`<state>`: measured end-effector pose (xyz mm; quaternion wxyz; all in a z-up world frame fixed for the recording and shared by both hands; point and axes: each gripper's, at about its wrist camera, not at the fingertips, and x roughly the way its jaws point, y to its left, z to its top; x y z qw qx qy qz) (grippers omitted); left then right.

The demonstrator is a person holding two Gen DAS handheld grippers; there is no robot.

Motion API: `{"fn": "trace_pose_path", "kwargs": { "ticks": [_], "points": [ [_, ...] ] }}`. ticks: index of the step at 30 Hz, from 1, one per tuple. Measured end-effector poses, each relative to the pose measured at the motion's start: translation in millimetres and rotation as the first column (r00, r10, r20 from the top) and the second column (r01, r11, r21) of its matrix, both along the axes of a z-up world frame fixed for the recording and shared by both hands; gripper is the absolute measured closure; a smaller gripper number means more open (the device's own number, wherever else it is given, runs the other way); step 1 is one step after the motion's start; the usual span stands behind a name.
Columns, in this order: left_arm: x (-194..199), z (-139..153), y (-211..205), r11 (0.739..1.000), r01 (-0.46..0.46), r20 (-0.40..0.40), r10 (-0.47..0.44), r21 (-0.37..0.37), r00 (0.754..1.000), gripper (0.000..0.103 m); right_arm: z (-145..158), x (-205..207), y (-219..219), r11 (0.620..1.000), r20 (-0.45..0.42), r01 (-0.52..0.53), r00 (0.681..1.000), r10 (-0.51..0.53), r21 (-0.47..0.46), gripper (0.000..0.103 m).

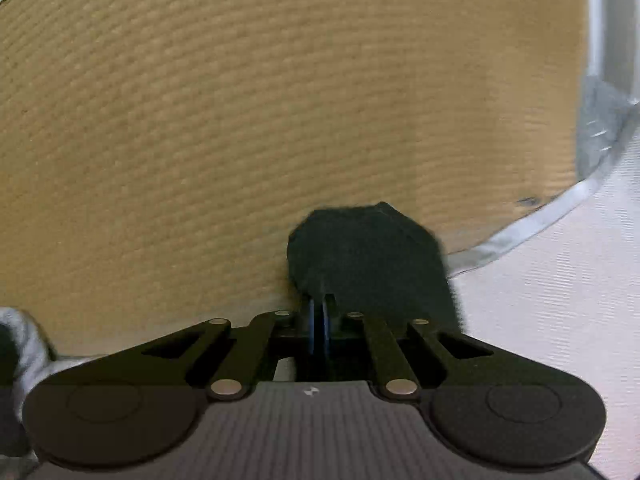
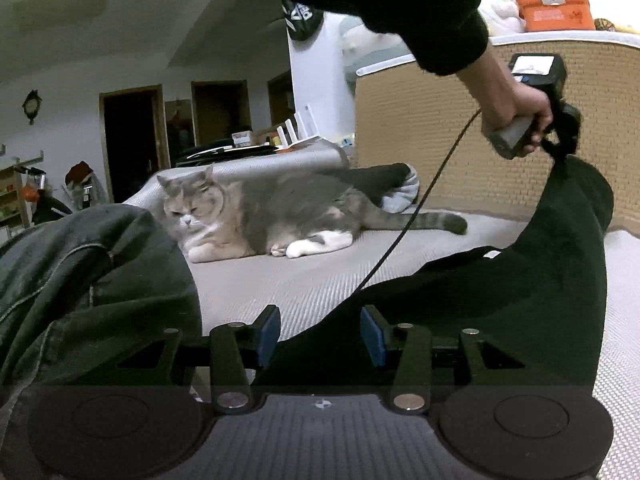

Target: Fold clothes

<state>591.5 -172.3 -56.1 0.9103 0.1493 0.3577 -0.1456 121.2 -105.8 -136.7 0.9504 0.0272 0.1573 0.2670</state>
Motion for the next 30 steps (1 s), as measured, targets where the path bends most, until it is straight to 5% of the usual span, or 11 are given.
{"fn": "trace_pose_path", "kwargs": {
  "ticks": [5, 9, 12, 15, 30],
  "points": [
    [2.3, -20.0, 5.6, 1.000, -0.023, -0.034, 0.022, -0.011, 0.999, 0.095, -3.3, 6.9, -5.4, 0.999, -0.036, 0.019, 0.999, -0.018, 0.028, 0.054],
    [2.4, -35.6, 8.0, 0.999, -0.037, -0.061, 0.035, -0.026, 0.998, 0.065, -4.7, 8.4, -8.5, 0.999, -0.052, 0.025, 0.998, -0.022, 0.046, 0.054],
    [2.4, -47.2, 9.8, 0.998, -0.048, -0.082, 0.044, -0.038, 0.996, 0.060, -4.7, 8.9, -9.3, 0.998, -0.056, 0.024, 0.998, -0.021, 0.049, 0.054],
    [-14.6, -47.0, 16.8, 0.999, -0.018, -0.102, 0.013, -0.043, 0.995, 0.042, -4.0, 8.4, -9.9, 0.999, -0.059, 0.023, 0.998, -0.020, 0.049, 0.054],
    [-119.9, -32.9, 58.2, 0.982, 0.172, -0.199, -0.184, -0.076, 0.963, 0.023, -6.3, 13.0, -21.1, 0.991, -0.129, 0.070, 0.990, -0.054, 0.116, 0.054]
  ]
}}
